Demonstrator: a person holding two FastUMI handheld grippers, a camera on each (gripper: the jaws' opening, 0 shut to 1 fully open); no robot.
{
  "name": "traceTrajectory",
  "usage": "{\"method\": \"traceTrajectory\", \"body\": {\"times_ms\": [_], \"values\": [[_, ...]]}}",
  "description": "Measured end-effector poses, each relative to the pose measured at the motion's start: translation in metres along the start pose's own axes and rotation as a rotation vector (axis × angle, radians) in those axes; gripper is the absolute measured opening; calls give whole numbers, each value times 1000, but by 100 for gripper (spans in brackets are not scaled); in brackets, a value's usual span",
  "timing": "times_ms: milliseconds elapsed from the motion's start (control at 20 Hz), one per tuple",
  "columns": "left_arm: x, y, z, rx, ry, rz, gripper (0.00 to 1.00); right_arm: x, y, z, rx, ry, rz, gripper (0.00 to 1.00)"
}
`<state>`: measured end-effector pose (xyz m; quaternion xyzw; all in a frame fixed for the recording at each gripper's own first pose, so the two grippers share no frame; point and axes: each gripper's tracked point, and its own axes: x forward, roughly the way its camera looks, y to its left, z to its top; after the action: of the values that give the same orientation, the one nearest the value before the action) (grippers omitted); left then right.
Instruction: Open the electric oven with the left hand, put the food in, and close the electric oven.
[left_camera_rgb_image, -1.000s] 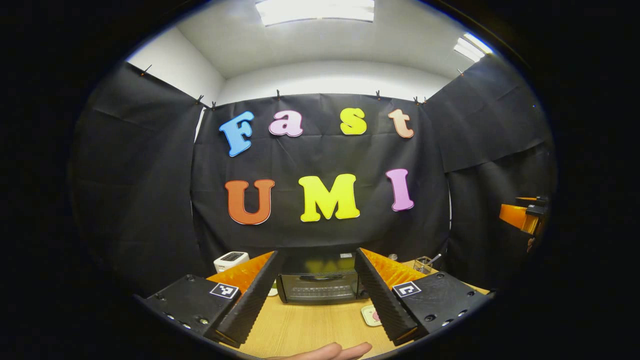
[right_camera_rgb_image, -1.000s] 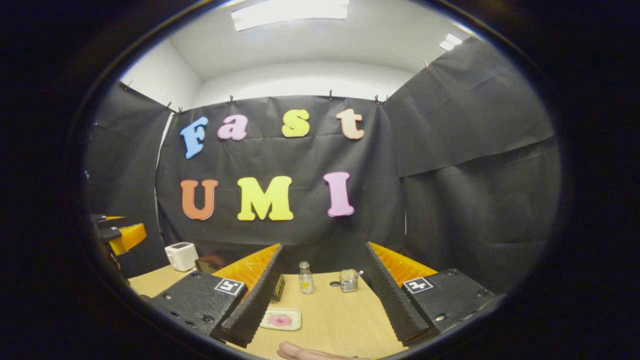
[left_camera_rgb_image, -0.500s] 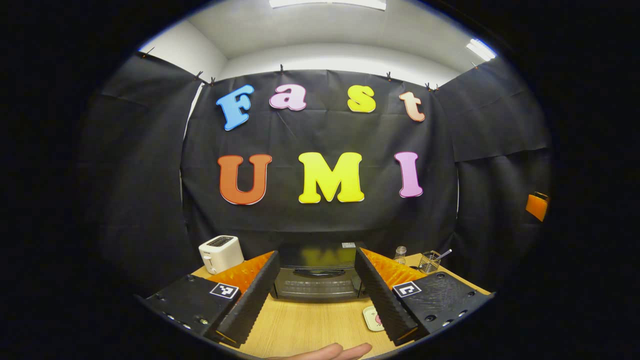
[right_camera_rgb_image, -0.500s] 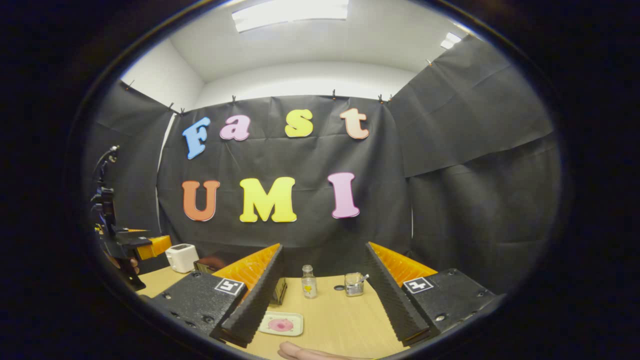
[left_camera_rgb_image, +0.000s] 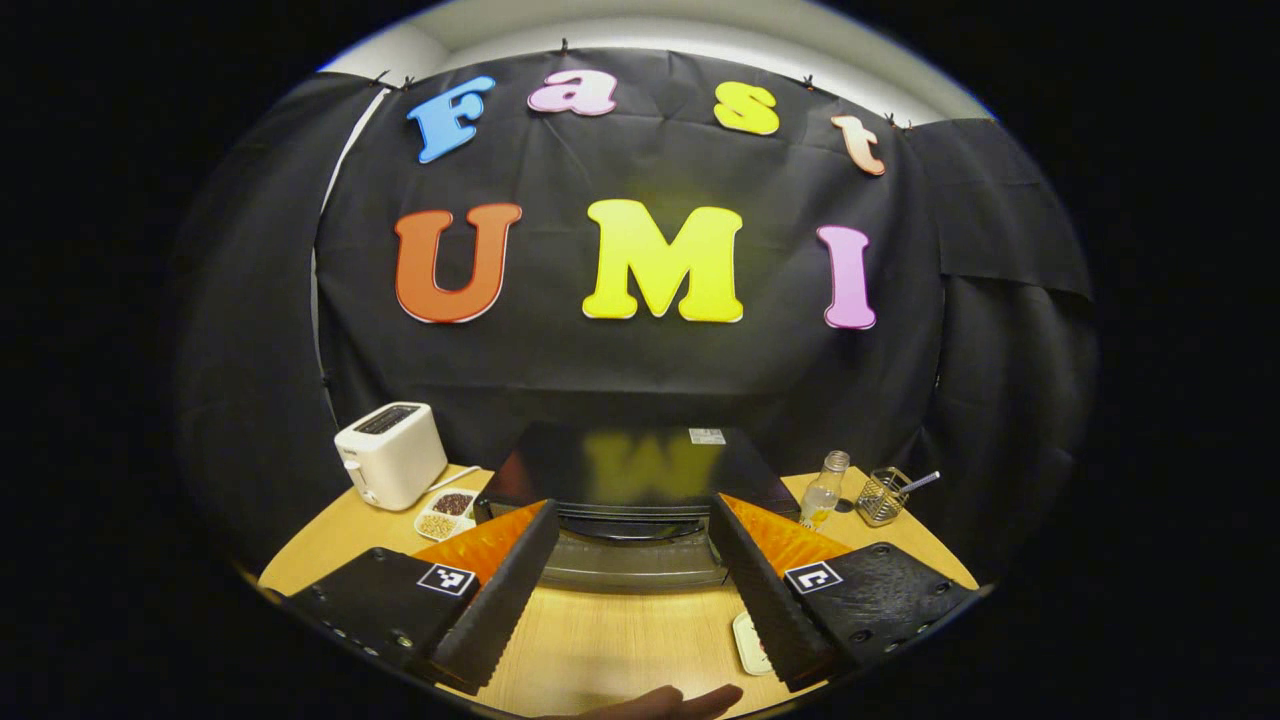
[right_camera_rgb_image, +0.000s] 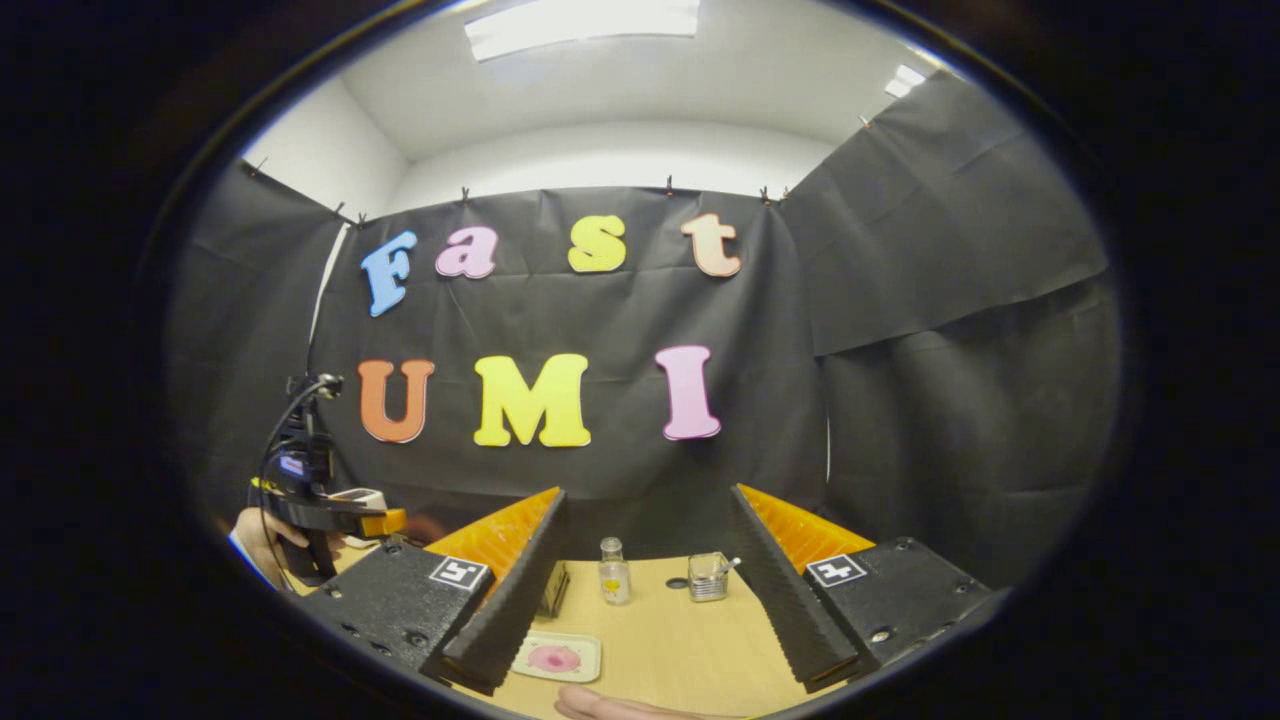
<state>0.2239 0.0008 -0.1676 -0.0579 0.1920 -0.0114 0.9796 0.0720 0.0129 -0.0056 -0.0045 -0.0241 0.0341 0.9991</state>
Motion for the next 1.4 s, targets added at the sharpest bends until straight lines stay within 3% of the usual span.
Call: {"method": "traceTrajectory", "body": {"times_ms": [350,400,600,650,750,1000,1050,1100,1300,1350,1400], "values": [[62,0,-30,46,129,31,96,23,-12,-21,4,59,-12,96],[68,0,-34,45,143,31,95,25,-13,-22,6,67,-9,100],[86,-1,-53,44,217,31,96,29,-21,-27,7,78,-21,96],[87,2,-56,52,225,49,96,28,-23,-29,9,81,-23,100],[93,1,-54,59,212,40,98,25,-24,-29,11,81,-28,96],[101,4,-54,81,205,34,98,15,-27,-26,11,77,-41,96],[104,2,-55,74,205,17,88,12,-26,-25,7,76,-42,96],[103,3,-56,68,212,6,95,9,-26,-22,5,74,-42,96],[93,4,-60,68,222,-1,97,-8,-20,-13,-4,53,-35,96],[90,4,-61,71,222,-2,97,-13,-20,-12,-5,47,-36,100],[84,4,-63,69,225,-4,97,-16,-19,-11,-6,44,-36,96]]}}
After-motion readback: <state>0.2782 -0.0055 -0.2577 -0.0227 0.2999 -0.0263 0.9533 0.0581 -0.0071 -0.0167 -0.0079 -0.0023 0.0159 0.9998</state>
